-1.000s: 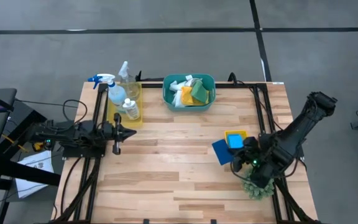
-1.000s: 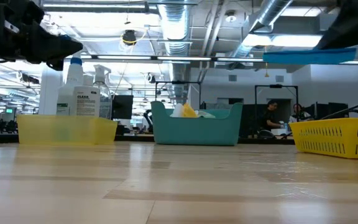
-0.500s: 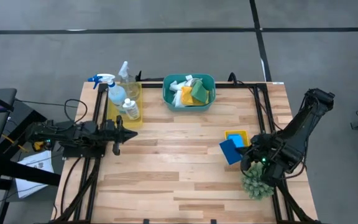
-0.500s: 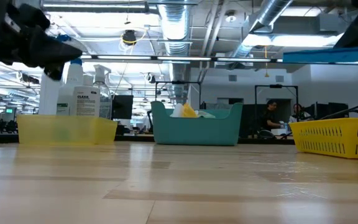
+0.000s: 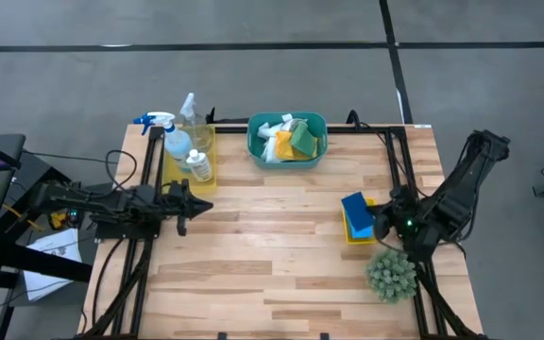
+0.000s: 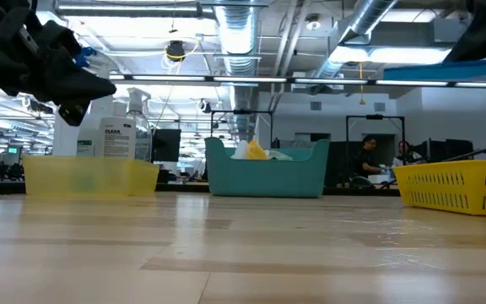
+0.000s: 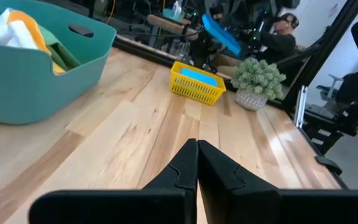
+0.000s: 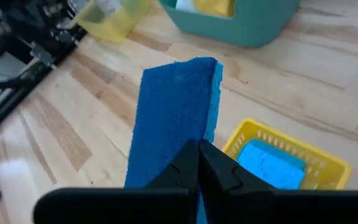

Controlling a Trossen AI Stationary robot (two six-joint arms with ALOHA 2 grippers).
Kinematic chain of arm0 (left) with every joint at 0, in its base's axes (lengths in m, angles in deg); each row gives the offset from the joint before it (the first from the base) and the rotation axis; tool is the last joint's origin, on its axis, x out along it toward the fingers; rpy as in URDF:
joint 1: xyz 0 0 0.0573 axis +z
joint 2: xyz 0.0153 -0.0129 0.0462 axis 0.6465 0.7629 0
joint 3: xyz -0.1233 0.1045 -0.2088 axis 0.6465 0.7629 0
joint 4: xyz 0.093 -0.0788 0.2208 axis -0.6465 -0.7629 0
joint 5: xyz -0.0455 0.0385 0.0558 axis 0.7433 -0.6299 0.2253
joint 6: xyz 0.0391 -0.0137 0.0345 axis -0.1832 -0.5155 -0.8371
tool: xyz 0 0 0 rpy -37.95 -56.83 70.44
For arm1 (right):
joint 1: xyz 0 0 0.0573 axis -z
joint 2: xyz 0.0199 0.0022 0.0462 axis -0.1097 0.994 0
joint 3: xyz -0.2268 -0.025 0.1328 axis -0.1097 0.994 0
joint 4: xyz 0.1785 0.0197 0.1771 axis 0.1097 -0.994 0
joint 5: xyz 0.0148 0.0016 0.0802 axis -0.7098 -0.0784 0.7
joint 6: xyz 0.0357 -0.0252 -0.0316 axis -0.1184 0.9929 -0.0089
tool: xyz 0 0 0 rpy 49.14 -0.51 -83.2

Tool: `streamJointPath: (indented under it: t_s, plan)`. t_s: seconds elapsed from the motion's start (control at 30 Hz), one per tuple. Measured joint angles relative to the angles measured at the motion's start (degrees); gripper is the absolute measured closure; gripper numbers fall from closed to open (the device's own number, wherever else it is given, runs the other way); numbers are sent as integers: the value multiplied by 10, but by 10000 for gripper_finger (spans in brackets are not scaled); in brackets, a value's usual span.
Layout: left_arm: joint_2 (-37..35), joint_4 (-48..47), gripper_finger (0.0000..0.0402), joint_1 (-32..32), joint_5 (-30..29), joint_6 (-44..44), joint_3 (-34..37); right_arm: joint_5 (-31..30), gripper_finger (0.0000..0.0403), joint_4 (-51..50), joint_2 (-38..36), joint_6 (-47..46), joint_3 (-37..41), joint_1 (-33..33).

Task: Pick & Place Kitchen Items
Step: Put the blue sponge into the right yellow bin

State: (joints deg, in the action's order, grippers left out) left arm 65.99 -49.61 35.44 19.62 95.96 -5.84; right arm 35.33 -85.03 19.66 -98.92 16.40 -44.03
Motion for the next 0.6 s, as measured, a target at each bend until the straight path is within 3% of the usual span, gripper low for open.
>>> streamJointPath:
  t_s: [0.13, 0.3, 0.6]
  plan:
    - [16, 3, 399, 0, 0, 0, 0, 6, 403, 12, -31, 28, 0, 33]
    - [31, 3, 399, 0, 0, 0, 0, 54, 403, 42, -42, 66, 0, 82]
    - [36, 4, 399, 0, 0, 0, 0, 168, 403, 47, -41, 50, 0, 131]
